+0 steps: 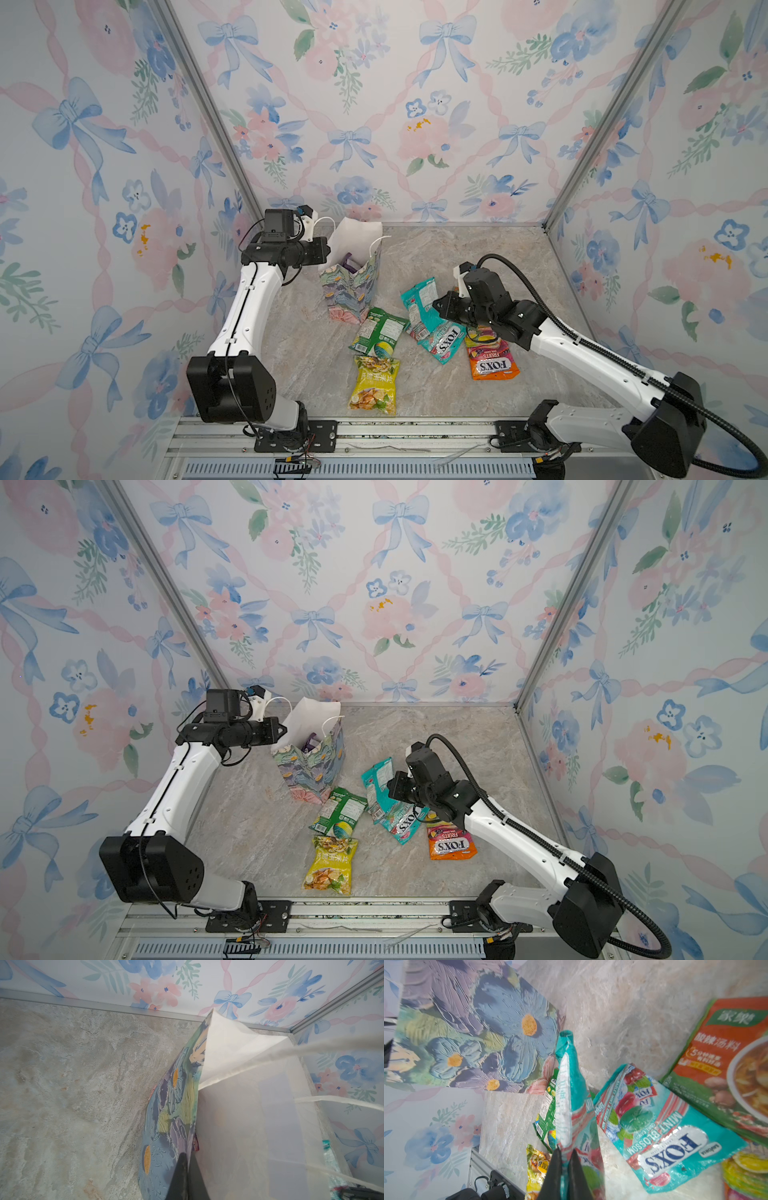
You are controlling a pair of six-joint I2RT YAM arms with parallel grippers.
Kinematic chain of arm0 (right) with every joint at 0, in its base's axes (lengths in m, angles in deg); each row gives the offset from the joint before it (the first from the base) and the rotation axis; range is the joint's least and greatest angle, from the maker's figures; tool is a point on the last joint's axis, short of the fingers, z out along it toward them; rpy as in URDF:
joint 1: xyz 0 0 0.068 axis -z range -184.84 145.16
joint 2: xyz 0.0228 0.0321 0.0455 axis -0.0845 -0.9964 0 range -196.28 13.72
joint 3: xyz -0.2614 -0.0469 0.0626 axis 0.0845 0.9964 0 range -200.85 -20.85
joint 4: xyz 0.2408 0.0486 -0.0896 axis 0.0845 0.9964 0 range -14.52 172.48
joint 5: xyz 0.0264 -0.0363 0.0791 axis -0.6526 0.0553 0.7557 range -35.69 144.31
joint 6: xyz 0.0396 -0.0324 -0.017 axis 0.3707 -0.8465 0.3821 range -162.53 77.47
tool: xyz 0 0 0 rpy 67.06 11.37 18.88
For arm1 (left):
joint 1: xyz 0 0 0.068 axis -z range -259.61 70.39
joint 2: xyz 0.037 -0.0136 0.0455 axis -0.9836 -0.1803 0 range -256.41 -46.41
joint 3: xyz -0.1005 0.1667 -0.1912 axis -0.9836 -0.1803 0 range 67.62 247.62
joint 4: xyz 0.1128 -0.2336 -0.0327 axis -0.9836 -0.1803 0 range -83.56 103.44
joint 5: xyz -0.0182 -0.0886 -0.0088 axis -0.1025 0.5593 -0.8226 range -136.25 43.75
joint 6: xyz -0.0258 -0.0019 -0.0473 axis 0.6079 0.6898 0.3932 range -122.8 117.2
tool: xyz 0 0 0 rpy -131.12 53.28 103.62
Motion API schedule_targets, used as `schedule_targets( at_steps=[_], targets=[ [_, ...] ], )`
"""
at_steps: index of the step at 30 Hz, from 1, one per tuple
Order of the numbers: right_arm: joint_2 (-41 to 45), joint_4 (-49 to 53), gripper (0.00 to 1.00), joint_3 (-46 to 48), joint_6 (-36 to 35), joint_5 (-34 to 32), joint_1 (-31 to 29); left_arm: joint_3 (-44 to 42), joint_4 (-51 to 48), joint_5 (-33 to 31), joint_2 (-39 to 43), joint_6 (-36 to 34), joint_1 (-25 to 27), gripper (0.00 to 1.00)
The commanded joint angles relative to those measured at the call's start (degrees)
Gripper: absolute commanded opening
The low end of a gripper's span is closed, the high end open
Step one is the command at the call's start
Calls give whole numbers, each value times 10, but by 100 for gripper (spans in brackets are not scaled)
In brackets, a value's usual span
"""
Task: Place the snacks into the paper bag
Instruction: 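Lift the teal packet with the right gripper toward the bag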
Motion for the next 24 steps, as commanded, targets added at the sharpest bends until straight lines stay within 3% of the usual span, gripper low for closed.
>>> schedule_targets(
  at_steps=[1,13,24],
  targets=[
    [-19,-47,0,-55,-29,-47,10,-9,-2,14,10,-5,-3,0],
    [-96,-40,0,-172,-103,-32,56,-10,-3,14,9,-5,-3,0],
    [-141,-32,0,-273,-155,-41,63,-11,-3,16,7,-5,-3,0]
  ],
)
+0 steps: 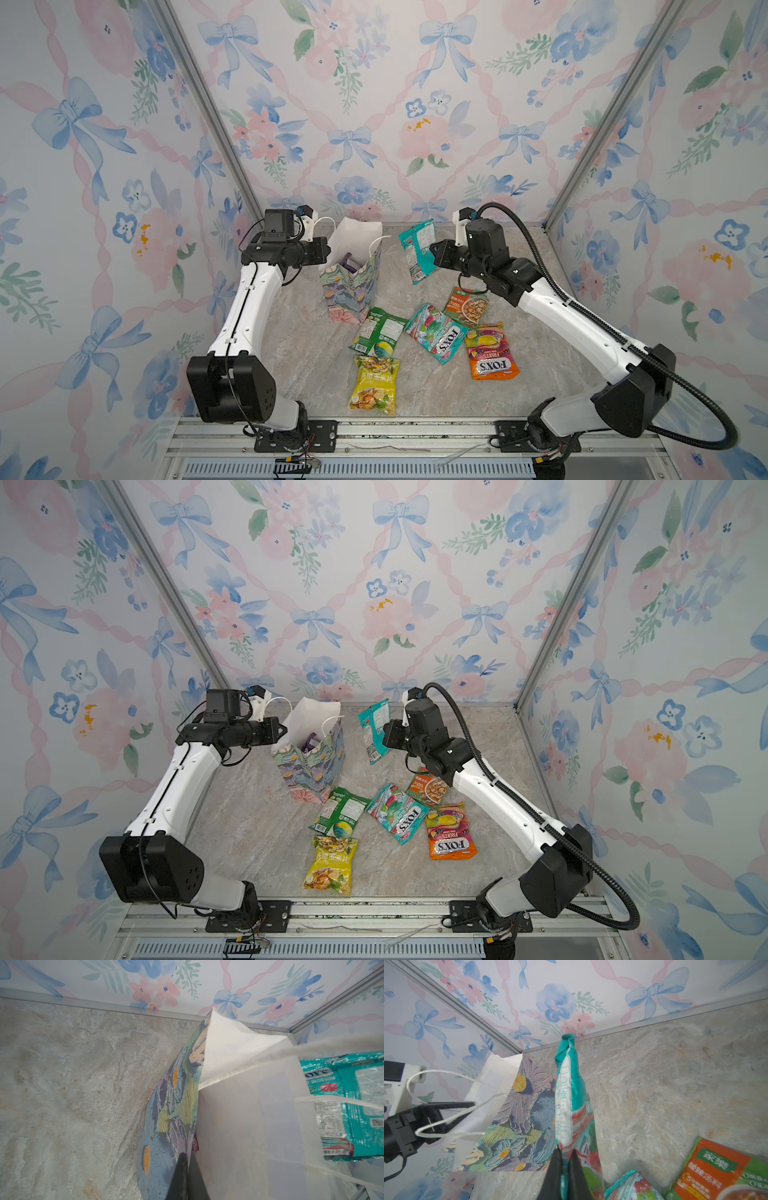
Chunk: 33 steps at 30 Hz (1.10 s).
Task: Place the snacks into the paper bag
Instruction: 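Lift the teal packet with the right gripper toward the bag, then lower the teal packet into the bag opening beside the left gripper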
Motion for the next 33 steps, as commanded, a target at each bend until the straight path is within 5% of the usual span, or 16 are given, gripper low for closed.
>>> schedule_targets(
  at_steps=[1,19,33],
  targets=[
    [-13,-10,0,-45,-31,-9,6,-10,-3,14,7,-5,-3,0],
    [-102,-19,0,-223,-76,-2,3,-8,-3,17,4,-4,-3,0],
    [-264,2,0,-466,-100,0,-41,-9,-3,21,4,-5,-3,0]
  ],
)
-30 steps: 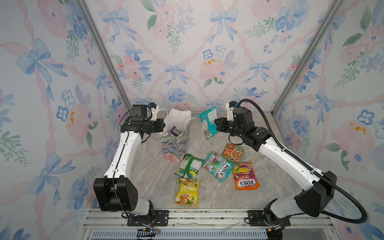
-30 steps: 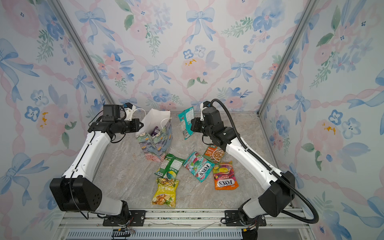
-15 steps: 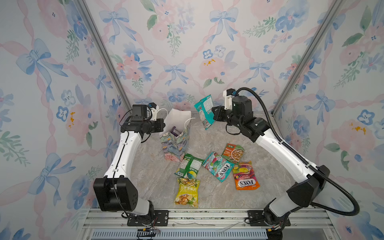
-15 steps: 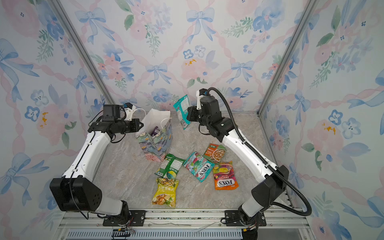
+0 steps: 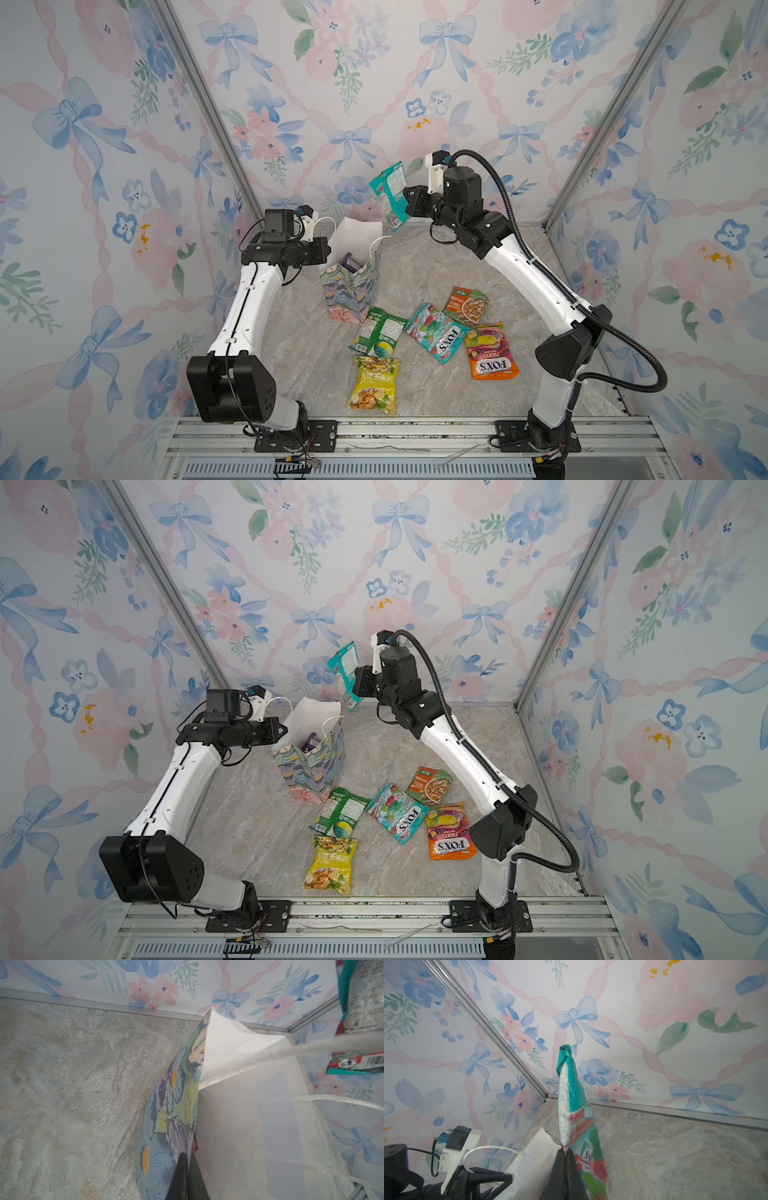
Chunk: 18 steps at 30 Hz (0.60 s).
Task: Place the snacks into the paper bag
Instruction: 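Lower the teal packet into the bag opening beside the left gripper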
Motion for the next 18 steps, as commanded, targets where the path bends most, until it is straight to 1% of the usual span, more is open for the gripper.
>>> schedule_targets(
  at_steps=[1,6,10,13,18],
  targets=[
    [-29,-14,0,-70,-14,0,-23,-8,-3,15,4,-5,-3,0],
    [-98,10,0,-176,-14,2,-47,-9,-3,18,4,-5,-3,0],
    [-132,25,0,-221,-7,1,-63,-10,-3,19,6,-5,-3,0],
    [-125,14,0,-197,-2,-8,-74,-9,-3,17,7,-5,-3,0],
    [-67,-62,0,-75,16,-27,-82,-10,-3,14,10,-5,-3,0]
  ],
)
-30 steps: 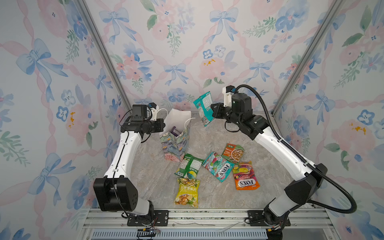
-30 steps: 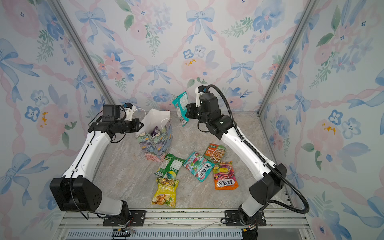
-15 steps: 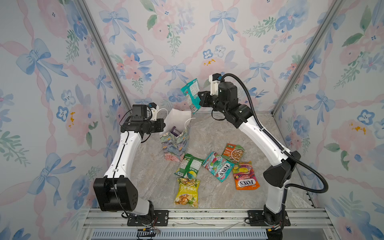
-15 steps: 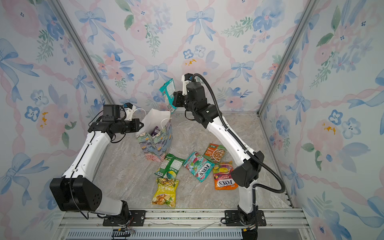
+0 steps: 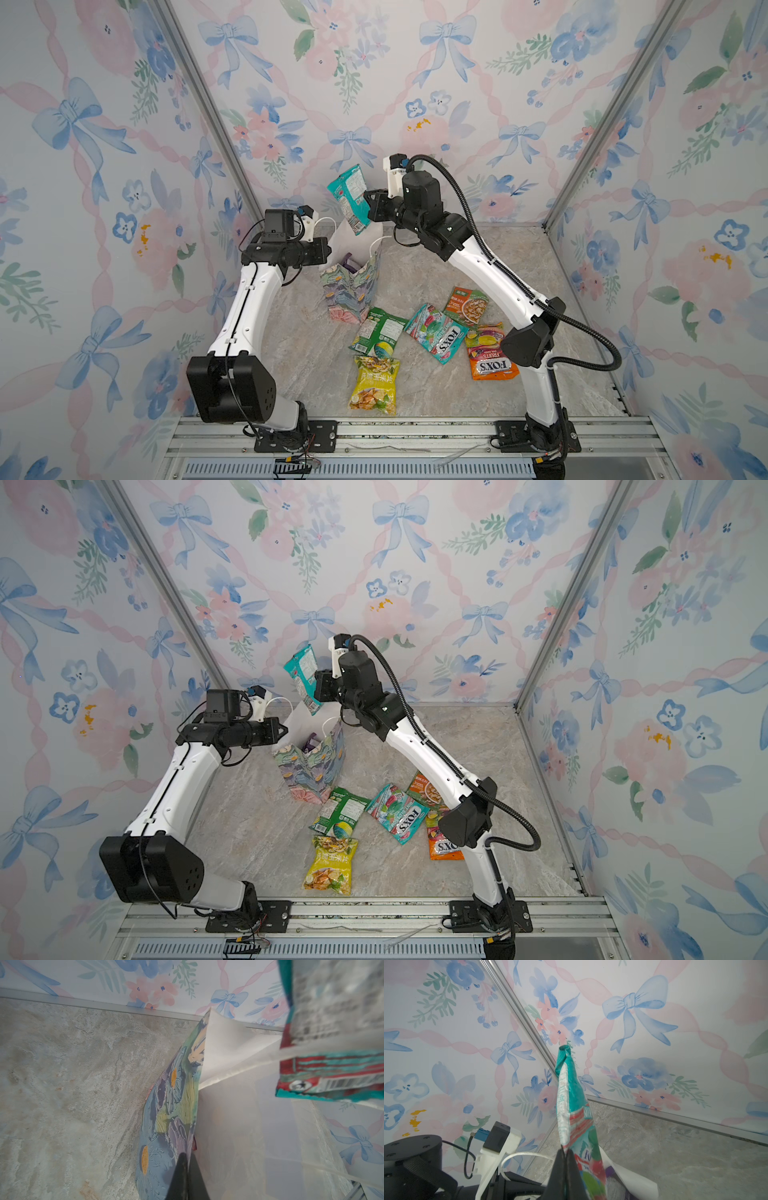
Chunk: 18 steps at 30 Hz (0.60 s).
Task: Place the snacks into the paper bag
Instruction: 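Lower the teal packet into the bag opening beside the left gripper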
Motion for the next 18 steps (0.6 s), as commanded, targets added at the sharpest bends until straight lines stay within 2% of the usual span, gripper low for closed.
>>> schedule_targets(
  at_steps=[1,10,18],
  targets=[
    [55,-69,0,61,16,-22,-4,-10,-3,10,10,-5,-3,0],
    [123,-122,0,182,39,-36,-6,-8,-3,8,9,-4,-3,0],
    [134,-130,0,220,63,-44,-13,-8,-3,9,7,-4,-3,0]
  ],
)
